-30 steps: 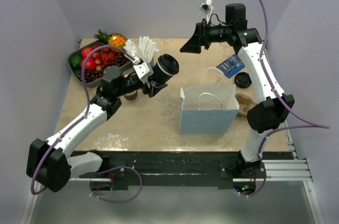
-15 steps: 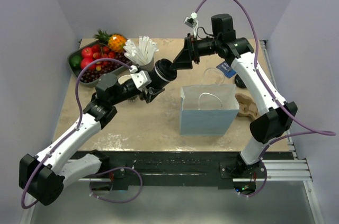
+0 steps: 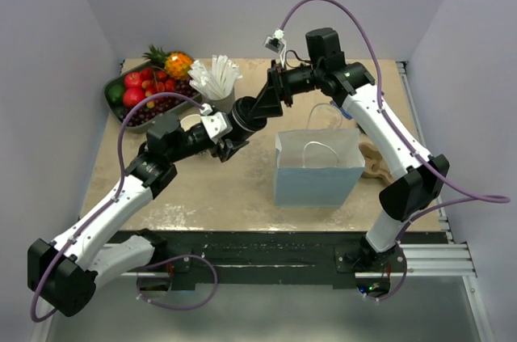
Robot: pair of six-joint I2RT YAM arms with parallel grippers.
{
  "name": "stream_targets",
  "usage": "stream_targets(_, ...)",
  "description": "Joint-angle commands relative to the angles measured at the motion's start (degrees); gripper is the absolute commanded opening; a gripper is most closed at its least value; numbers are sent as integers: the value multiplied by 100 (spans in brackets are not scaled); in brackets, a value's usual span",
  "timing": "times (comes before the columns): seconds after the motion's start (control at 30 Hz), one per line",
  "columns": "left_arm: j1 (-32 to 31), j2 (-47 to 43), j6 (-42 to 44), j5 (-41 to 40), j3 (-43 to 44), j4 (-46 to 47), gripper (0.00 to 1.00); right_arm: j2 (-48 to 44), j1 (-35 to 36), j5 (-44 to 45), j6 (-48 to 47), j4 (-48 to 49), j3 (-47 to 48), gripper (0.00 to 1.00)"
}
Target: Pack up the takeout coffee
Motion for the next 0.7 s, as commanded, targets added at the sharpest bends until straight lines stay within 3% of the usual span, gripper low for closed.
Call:
stream_targets(0.0, -34, -4, 145, -37, 52, 248, 52, -244, 128, 317, -306, -214, 128, 99)
stream_targets(0.27, -43, 110, 250, -143, -45, 370, 57, -121, 233, 291, -526, -540, 137, 99)
stream_targets(0.47, -69, 75, 233, -318, -457, 626, 68, -68, 663, 1255, -666, -663, -179, 85)
stream_targets(0.67, -69, -30, 5, -485, -897, 380, 70, 353, 1050, 2031, -614, -724, -224, 81)
